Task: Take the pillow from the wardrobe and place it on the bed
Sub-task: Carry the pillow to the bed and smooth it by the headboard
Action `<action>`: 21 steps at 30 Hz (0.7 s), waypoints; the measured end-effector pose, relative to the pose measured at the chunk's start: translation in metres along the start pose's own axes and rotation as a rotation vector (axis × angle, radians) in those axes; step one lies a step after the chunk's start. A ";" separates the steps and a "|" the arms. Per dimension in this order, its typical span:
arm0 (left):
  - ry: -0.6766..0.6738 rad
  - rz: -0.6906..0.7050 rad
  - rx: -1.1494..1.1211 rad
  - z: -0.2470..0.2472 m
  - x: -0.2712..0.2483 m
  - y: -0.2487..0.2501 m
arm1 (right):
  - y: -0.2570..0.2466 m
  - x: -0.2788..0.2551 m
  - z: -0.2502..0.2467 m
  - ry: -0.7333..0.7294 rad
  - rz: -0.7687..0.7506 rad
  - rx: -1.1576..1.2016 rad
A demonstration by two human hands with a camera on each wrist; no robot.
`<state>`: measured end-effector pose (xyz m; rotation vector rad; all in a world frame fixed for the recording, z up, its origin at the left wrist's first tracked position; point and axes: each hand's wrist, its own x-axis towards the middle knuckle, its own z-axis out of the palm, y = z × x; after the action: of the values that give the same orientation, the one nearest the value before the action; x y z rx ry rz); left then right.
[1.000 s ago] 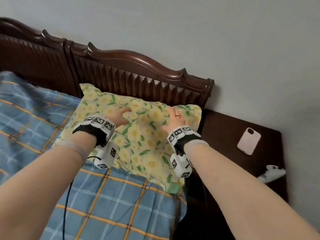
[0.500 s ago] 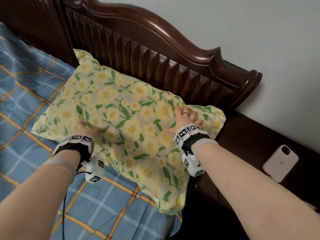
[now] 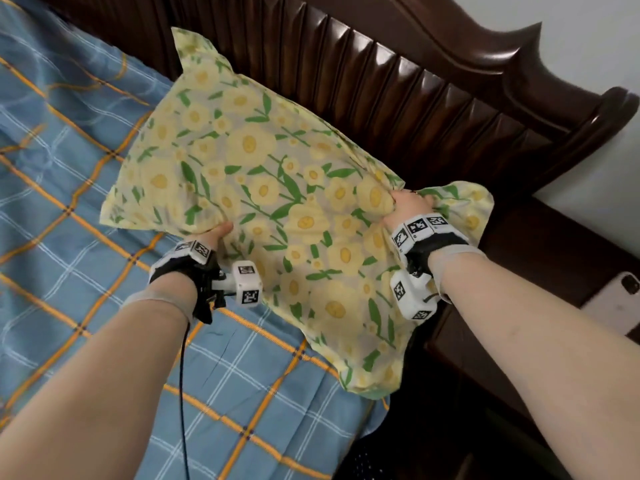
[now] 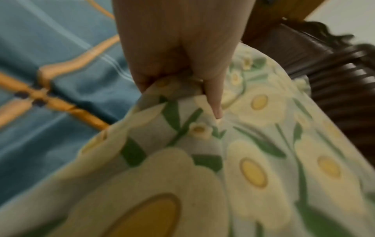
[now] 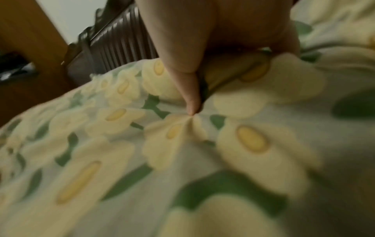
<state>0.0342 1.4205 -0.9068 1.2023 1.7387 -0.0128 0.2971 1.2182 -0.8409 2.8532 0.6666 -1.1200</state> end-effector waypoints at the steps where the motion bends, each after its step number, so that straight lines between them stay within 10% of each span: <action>1: -0.023 -0.010 -0.030 -0.002 -0.015 0.009 | 0.000 -0.002 0.003 0.021 0.012 0.053; 10: 0.461 0.391 -0.331 -0.044 -0.076 0.032 | -0.021 -0.053 -0.006 0.408 -0.156 0.228; 18: 0.152 0.060 0.153 -0.071 -0.042 0.011 | -0.025 -0.050 0.017 0.318 -0.063 0.128; 21: 0.288 0.310 0.419 -0.059 -0.048 0.014 | -0.032 -0.051 0.024 0.219 -0.179 0.059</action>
<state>0.0039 1.4231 -0.8359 1.8498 1.8298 -0.0202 0.2361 1.2238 -0.8210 3.0465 0.9308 -0.8629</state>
